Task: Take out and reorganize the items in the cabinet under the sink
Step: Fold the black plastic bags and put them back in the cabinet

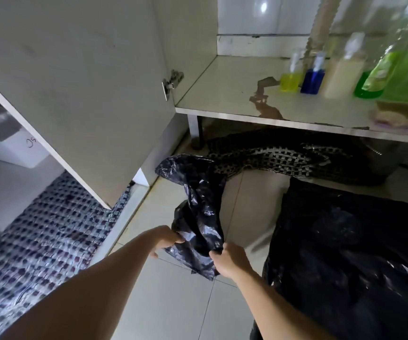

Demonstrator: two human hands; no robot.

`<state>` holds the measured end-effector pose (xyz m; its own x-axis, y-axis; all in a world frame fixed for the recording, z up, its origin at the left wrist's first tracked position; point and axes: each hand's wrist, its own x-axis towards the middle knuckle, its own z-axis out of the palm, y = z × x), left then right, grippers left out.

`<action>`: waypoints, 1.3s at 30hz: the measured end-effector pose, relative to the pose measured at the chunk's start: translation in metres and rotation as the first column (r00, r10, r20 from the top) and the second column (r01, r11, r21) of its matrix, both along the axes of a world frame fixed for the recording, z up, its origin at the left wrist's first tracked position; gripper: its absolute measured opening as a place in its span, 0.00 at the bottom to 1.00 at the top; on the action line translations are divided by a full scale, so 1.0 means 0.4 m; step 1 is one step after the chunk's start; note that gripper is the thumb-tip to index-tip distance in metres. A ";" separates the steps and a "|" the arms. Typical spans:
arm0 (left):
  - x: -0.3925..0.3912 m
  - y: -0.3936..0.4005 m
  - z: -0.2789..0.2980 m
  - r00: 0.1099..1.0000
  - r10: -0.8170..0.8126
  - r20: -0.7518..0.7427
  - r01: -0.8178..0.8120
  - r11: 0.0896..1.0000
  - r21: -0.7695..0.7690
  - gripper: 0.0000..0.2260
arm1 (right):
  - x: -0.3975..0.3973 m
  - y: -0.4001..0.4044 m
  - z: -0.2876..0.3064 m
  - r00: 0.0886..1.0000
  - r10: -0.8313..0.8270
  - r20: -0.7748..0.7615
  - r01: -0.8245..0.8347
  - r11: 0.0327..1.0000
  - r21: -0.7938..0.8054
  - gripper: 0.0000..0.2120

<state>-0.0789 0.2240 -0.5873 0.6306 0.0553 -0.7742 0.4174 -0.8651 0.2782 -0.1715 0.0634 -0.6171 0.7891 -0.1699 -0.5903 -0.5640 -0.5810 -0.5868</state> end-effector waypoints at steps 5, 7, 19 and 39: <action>-0.005 -0.056 0.006 0.989 0.148 0.030 -0.142 0.977 -0.158 0.22 | 0.018 -0.026 0.001 0.989 -0.027 0.146 0.038 0.997 -0.071 0.18; 0.007 -0.075 0.034 0.977 0.204 0.067 -0.184 0.956 -0.227 0.20 | 0.024 -0.052 0.043 0.973 -0.057 0.222 0.080 0.992 -0.095 0.20; -0.045 -0.177 0.490 0.843 0.258 0.472 0.065 0.822 -0.565 0.04 | -0.022 -0.309 0.499 0.952 -0.074 0.299 0.176 0.927 -0.331 0.15; -0.236 -0.404 0.727 0.298 0.143 0.944 0.664 0.679 -0.313 0.45 | -0.350 -0.509 0.839 0.474 -0.178 0.862 0.452 0.890 -0.064 0.09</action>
<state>-0.1734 0.0623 -0.2964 0.7555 -0.4299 0.4944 -0.6408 -0.3276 0.6943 -0.3117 -0.1403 -0.2816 0.7435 -0.5397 0.3948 -0.0860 -0.6627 -0.7439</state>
